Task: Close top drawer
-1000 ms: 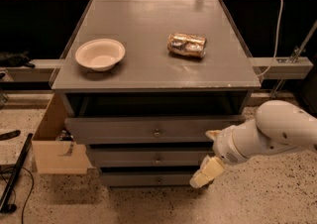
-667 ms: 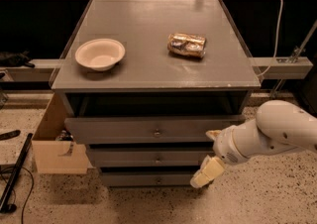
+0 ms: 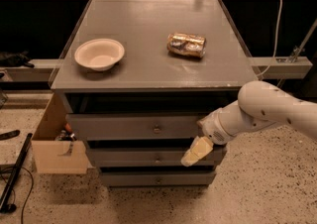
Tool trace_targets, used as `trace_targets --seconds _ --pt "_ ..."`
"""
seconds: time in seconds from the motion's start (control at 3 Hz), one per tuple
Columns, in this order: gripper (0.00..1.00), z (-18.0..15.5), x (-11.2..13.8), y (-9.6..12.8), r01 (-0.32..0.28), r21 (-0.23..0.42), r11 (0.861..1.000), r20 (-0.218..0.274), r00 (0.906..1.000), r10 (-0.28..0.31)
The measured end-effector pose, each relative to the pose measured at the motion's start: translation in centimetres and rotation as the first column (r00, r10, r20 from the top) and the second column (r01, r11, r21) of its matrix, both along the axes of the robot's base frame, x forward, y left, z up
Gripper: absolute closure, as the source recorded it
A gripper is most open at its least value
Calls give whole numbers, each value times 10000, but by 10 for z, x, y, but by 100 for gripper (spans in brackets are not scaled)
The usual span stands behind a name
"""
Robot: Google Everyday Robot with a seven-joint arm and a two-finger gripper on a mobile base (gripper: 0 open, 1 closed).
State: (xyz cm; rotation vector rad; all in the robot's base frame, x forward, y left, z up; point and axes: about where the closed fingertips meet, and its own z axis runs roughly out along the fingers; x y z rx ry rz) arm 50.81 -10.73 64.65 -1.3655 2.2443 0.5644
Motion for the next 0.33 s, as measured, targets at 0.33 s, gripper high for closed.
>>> trace_targets --seconds 0.33 --pt "0 0 0 0 0 0 10000 0 10000 0"
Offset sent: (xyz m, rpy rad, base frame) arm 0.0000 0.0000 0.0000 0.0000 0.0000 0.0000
